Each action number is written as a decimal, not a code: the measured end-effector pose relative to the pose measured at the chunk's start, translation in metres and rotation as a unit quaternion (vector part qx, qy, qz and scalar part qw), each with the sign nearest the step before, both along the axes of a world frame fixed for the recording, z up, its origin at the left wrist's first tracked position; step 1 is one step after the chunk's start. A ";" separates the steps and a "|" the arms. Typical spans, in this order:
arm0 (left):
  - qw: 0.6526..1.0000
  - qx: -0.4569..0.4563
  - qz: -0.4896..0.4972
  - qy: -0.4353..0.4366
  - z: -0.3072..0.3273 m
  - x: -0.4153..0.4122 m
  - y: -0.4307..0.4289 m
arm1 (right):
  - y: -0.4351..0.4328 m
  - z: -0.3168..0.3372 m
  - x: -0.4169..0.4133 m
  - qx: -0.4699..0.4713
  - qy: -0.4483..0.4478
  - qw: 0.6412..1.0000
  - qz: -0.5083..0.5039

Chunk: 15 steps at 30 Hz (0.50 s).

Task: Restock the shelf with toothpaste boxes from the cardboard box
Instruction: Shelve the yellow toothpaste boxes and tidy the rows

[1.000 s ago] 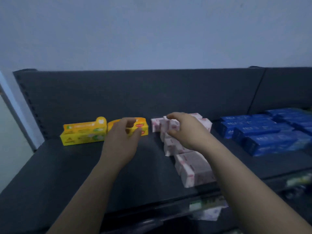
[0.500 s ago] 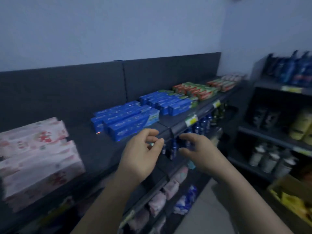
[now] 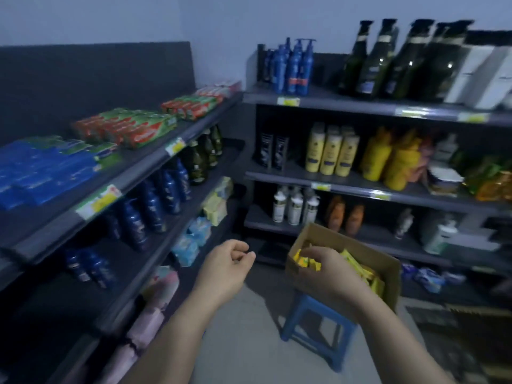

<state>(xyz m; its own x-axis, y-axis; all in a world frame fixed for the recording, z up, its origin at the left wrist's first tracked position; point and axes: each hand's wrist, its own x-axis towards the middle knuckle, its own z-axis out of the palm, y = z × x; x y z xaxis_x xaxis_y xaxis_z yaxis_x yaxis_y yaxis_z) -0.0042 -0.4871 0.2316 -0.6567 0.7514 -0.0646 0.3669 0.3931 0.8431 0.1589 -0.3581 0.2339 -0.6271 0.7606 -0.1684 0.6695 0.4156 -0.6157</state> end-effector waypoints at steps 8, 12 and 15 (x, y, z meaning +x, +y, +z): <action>0.988 -0.092 -0.098 -0.071 -0.077 0.000 0.142 | 0.116 -0.070 0.051 -0.095 -0.059 0.983 -0.149; 0.980 -0.120 -0.133 -0.090 -0.111 -0.014 0.217 | 0.176 -0.096 0.056 -0.094 -0.077 0.971 -0.205; 0.973 -0.145 -0.144 -0.107 -0.131 -0.026 0.271 | 0.218 -0.116 0.054 -0.108 -0.108 0.958 -0.243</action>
